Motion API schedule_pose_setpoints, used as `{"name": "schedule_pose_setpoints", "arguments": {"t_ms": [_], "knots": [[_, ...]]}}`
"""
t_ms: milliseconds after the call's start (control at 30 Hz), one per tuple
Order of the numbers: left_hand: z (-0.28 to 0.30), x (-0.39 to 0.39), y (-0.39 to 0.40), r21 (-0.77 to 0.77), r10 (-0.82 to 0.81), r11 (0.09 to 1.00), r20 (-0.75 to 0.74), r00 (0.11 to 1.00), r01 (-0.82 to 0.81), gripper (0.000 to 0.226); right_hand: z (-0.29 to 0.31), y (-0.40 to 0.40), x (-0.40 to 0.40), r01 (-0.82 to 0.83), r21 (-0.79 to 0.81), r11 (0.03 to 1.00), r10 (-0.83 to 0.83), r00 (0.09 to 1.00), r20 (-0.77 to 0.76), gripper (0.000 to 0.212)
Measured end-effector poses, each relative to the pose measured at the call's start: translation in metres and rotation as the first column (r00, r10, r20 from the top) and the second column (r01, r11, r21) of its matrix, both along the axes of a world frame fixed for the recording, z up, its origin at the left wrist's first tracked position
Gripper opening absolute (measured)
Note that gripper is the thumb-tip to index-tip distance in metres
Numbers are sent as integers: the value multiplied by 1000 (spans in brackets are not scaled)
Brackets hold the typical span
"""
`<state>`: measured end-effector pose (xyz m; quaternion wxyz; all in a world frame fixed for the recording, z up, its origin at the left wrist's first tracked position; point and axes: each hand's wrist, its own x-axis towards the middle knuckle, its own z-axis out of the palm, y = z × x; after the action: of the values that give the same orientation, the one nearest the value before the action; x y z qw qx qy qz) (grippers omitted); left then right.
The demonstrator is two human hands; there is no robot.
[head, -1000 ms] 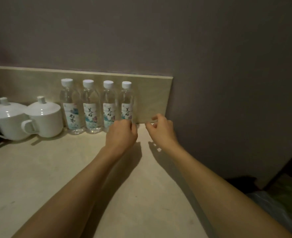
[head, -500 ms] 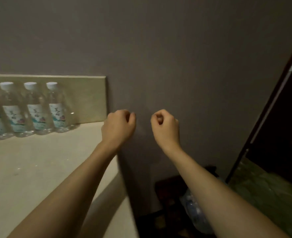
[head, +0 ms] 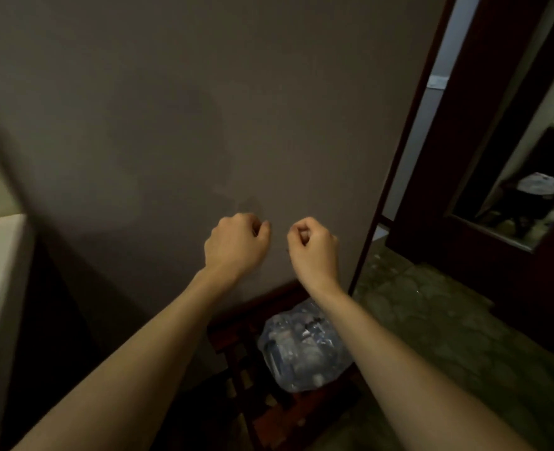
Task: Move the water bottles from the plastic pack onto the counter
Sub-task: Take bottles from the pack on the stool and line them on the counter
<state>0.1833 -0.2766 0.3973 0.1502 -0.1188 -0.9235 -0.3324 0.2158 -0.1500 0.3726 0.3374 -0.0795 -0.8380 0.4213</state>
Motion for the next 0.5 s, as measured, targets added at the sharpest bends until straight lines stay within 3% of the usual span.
{"name": "schedule_pose_setpoints", "arguments": {"t_ms": [300, 500], "knots": [[-68, -50, 104, -27, -85, 995, 176, 981, 91, 37, -60, 100, -42, 60, 36, 998, -65, 982, 177, 11], [-125, -111, 158, -37, -38, 998, 329, 944, 53, 42, -112, 152, -97, 19, -6, 1000, -15, 934, 358, 9]]}}
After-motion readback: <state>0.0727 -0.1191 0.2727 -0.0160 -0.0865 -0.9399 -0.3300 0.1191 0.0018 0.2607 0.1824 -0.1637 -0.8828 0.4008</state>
